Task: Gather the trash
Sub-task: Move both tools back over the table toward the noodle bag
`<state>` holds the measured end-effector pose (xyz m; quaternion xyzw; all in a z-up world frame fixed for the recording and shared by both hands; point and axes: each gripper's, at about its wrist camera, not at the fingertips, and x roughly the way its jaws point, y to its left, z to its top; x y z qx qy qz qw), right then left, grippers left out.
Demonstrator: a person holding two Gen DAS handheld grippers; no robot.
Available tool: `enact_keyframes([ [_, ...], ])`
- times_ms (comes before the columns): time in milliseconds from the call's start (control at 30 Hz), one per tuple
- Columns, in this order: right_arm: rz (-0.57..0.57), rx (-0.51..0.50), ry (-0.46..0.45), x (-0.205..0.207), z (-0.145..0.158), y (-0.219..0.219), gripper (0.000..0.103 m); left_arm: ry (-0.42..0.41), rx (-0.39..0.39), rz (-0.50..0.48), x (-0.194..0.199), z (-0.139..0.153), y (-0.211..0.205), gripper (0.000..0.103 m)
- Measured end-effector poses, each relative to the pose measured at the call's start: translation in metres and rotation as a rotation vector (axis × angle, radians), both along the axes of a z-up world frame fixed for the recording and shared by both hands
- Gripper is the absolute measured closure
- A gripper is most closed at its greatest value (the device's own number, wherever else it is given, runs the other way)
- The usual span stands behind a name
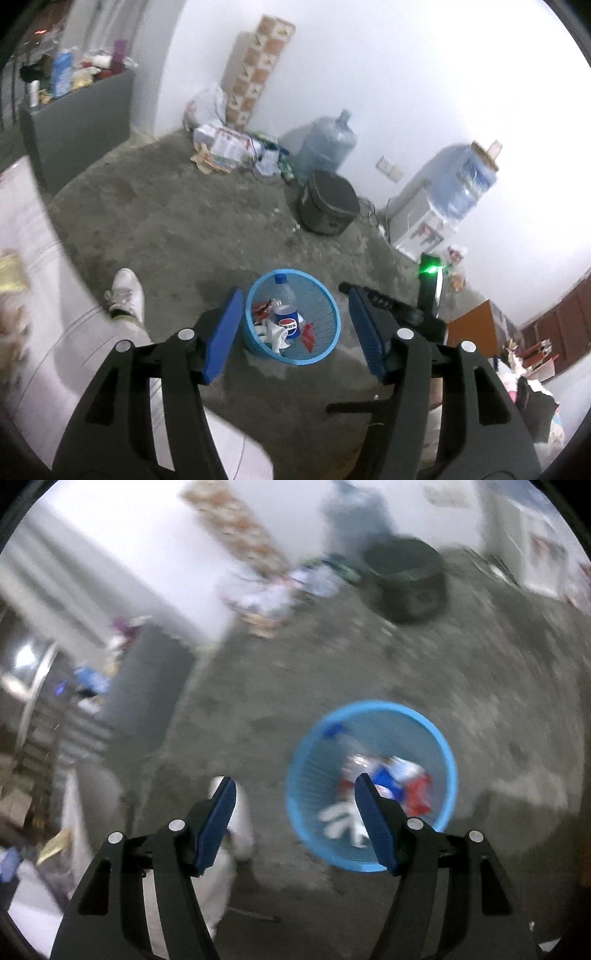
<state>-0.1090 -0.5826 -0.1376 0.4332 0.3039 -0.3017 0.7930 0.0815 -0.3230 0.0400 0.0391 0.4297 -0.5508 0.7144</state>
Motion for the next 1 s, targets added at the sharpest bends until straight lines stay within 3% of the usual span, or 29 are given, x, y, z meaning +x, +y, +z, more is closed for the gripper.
enact_keyframes([
  [233, 0.250, -0.119, -0.189, 0.036, 0.103, 0.082, 0.037, -0.114, -0.081, 0.158, 0.008, 0.031, 0.116, 0.046],
  [467, 0.451, -0.164, -0.261, 0.084, 0.156, 0.163, 0.037, -0.167, -0.108, 0.402, 0.037, 0.034, 0.248, 0.046],
  [567, 0.561, -0.174, -0.268, 0.113, 0.167, 0.204, 0.038, -0.178, -0.109, 0.520, 0.053, 0.029, 0.300, 0.046],
  [800, 0.802, -0.157, -0.281, 0.181, 0.178, 0.299, 0.040, -0.113, -0.073, 0.754, 0.096, 0.003, 0.404, 0.047],
  [867, 0.875, -0.152, -0.270, 0.201, 0.172, 0.328, 0.042, -0.093, -0.062, 0.792, 0.103, -0.006, 0.422, 0.048],
  [1000, 0.963, -0.162, -0.195, 0.235, 0.156, 0.378, 0.045, -0.053, -0.039, 0.795, 0.133, -0.023, 0.439, 0.061],
])
